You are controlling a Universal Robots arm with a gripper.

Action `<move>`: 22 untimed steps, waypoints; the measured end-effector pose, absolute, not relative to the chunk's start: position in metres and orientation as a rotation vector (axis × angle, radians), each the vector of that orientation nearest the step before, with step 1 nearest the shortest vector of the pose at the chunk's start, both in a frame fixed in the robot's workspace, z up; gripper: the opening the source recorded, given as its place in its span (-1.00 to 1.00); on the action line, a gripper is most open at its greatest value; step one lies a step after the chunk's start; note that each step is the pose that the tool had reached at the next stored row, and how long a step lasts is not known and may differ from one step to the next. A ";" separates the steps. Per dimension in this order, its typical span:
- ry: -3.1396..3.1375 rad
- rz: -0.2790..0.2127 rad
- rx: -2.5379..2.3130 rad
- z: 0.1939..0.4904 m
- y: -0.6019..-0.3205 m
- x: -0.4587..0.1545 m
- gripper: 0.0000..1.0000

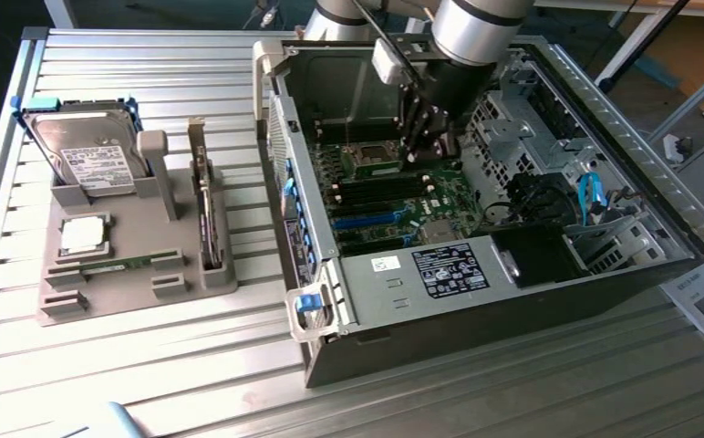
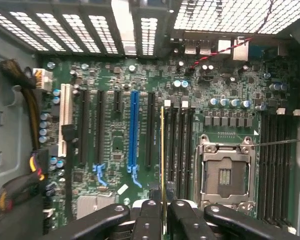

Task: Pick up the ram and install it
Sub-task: 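Insert the ram into the slot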

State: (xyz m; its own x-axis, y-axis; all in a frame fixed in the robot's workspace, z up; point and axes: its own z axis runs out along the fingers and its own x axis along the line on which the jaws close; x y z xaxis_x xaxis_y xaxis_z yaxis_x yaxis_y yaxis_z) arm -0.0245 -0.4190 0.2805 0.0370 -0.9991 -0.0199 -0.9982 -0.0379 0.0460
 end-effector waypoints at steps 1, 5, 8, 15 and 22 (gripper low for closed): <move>-2.168 -0.072 2.246 0.277 -0.418 -0.027 -0.73; -2.237 -0.068 2.174 0.266 -0.416 -0.027 -0.73; -2.238 -0.068 2.173 0.260 -0.416 -0.028 -0.73; -2.215 -0.067 2.196 0.244 -0.414 -0.028 -0.73; -2.203 -0.067 2.208 0.240 -0.414 -0.025 -0.73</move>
